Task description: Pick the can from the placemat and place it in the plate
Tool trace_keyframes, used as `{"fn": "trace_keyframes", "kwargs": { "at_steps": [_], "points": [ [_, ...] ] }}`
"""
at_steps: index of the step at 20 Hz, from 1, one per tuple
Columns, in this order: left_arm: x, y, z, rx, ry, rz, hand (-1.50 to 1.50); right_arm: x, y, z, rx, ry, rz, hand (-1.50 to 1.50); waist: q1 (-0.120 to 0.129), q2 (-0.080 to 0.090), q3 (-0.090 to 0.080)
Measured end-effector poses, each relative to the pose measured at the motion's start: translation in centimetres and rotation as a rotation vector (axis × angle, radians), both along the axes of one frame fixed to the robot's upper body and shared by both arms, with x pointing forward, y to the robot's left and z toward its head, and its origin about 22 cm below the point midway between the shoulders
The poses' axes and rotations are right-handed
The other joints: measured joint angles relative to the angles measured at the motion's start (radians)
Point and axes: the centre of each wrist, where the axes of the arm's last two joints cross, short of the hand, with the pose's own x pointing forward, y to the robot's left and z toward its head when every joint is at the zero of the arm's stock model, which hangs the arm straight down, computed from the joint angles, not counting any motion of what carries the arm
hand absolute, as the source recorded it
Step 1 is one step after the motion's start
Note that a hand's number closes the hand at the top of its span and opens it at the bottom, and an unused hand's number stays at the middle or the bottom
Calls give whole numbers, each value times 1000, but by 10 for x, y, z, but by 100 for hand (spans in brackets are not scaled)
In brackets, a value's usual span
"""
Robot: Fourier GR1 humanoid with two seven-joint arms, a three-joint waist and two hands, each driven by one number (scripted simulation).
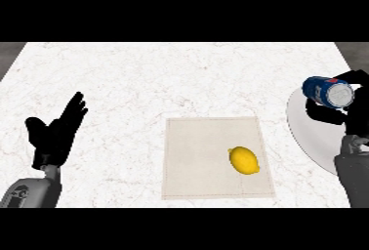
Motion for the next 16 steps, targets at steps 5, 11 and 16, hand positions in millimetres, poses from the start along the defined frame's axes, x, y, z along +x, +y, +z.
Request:
{"fn": "trace_keyframes", "kwargs": {
  "at_steps": [5,11,16],
  "points": [
    [4,0,6,-7,-3,-9,0,-6,-49,-21,-14,79,-40,150,9,3,1],
    [4,-9,13,-12,-3,-20,0,-15,-90,-41,108,219,-9,-150,15,4,1],
    [0,-13,9,-10,-1,-21,0,-20,-119,-57,169,237,81,-150,16,4,2]
  ]
}}
